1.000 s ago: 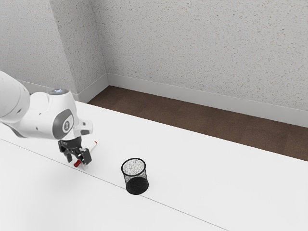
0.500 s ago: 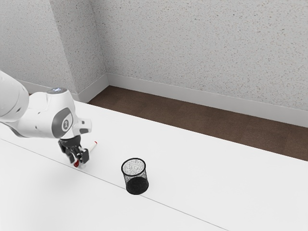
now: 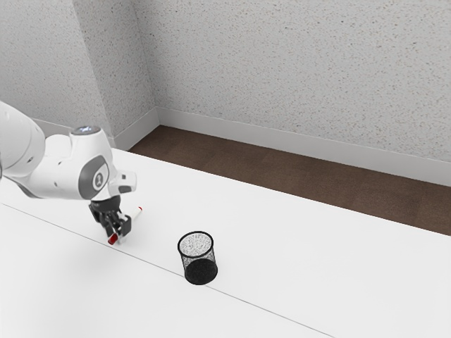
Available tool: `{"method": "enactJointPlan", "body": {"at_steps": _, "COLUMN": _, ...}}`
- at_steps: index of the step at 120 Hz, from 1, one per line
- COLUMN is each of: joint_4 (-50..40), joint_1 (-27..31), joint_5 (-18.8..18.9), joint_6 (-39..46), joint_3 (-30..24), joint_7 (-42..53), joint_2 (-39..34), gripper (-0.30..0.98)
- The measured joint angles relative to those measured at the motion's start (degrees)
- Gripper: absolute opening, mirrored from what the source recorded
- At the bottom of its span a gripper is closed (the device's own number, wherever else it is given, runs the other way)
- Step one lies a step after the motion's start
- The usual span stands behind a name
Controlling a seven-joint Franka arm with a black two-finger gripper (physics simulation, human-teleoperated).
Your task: Put the marker into the pen holder.
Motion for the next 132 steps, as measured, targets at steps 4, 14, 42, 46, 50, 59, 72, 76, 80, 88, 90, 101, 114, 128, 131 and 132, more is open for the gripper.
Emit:
{"method": "enactJointPlan", "body": {"at_steps": 4, "joint_4": 0.0, "joint_1": 0.0, "joint_5": -0.1, "joint_6": 0.0, "joint_3": 0.0, "joint_7": 0.0, "joint_2": 0.1, "gripper": 0.29}}
{"method": "enactJointPlan", "body": {"at_steps": 14, "joint_4": 0.0, "joint_1": 0.1, "joint_5": -0.4, "joint_6": 0.0, "joint_3": 0.0, "joint_7": 0.1, "joint_2": 0.1, "gripper": 0.28}}
{"method": "enactJointPlan", "body": {"at_steps": 42, "joint_4": 0.0, "joint_1": 0.4, "joint_5": -0.7, "joint_6": 0.0, "joint_3": 0.0, "joint_7": 0.3, "joint_2": 0.1, "gripper": 0.19}}
{"method": "enactJointPlan", "body": {"at_steps": 46, "joint_4": 0.0, "joint_1": 0.4, "joint_5": -0.7, "joint_6": 0.0, "joint_3": 0.0, "joint_7": 0.3, "joint_2": 0.1, "gripper": 0.17}}
{"method": "enactJointPlan", "body": {"at_steps": 50, "joint_4": 0.0, "joint_1": 0.4, "joint_5": -0.6, "joint_6": 0.0, "joint_3": 0.0, "joint_7": 0.2, "joint_2": 0.0, "gripper": 0.15}}
{"method": "enactJointPlan", "body": {"at_steps": 59, "joint_4": 0.0, "joint_1": 0.4, "joint_5": -0.5, "joint_6": 0.1, "joint_3": 0.0, "joint_7": 0.0, "joint_2": 0.0, "gripper": 0.15}}
{"method": "enactJointPlan", "body": {"at_steps": 72, "joint_4": 0.0, "joint_1": 0.4, "joint_5": -0.5, "joint_6": 0.1, "joint_3": 0.0, "joint_7": 0.0, "joint_2": -0.2, "gripper": 0.0}}
{"method": "enactJointPlan", "body": {"at_steps": 76, "joint_4": 0.0, "joint_1": 0.4, "joint_5": -0.4, "joint_6": 0.1, "joint_3": 0.0, "joint_7": -0.1, "joint_2": -0.3, "gripper": -0.03}}
{"method": "enactJointPlan", "body": {"at_steps": 80, "joint_4": 0.0, "joint_1": 0.4, "joint_5": -0.2, "joint_6": 0.1, "joint_3": 0.0, "joint_7": -0.2, "joint_2": -0.4, "gripper": -0.04}}
{"method": "enactJointPlan", "body": {"at_steps": 88, "joint_4": 0.0, "joint_1": 0.3, "joint_5": 0.1, "joint_6": 0.2, "joint_3": 0.0, "joint_7": -0.6, "joint_2": -1.0, "gripper": -0.06}}
{"method": "enactJointPlan", "body": {"at_steps": 90, "joint_4": 0.0, "joint_1": 0.3, "joint_5": 0.1, "joint_6": 0.2, "joint_3": 0.0, "joint_7": -0.7, "joint_2": -1.2, "gripper": -0.07}}
{"method": "enactJointPlan", "body": {"at_steps": 101, "joint_4": 0.0, "joint_1": 0.1, "joint_5": 0.6, "joint_6": 0.1, "joint_3": 0.0, "joint_7": -1.2, "joint_2": -2.8, "gripper": -0.08}}
{"method": "enactJointPlan", "body": {"at_steps": 114, "joint_4": 0.5, "joint_1": -0.6, "joint_5": 1.5, "joint_6": -1.3, "joint_3": -0.3, "joint_7": -1.9, "joint_2": -6.1, "gripper": -0.1}}
{"method": "enactJointPlan", "body": {"at_steps": 128, "joint_4": 4.4, "joint_1": -1.2, "joint_5": 3.4, "joint_6": -5.0, "joint_3": -1.9, "joint_7": -2.7, "joint_2": -8.2, "gripper": -0.1}}
{"method": "enactJointPlan", "body": {"at_steps": 131, "joint_4": 5.7, "joint_1": -1.4, "joint_5": 3.8, "joint_6": -6.3, "joint_3": -2.2, "joint_7": -2.8, "joint_2": -8.4, "gripper": -0.1}}
{"method": "enactJointPlan", "body": {"at_steps": 132, "joint_4": 6.2, "joint_1": -1.4, "joint_5": 4.0, "joint_6": -6.7, "joint_3": -2.3, "joint_7": -2.9, "joint_2": -8.4, "gripper": -0.1}}
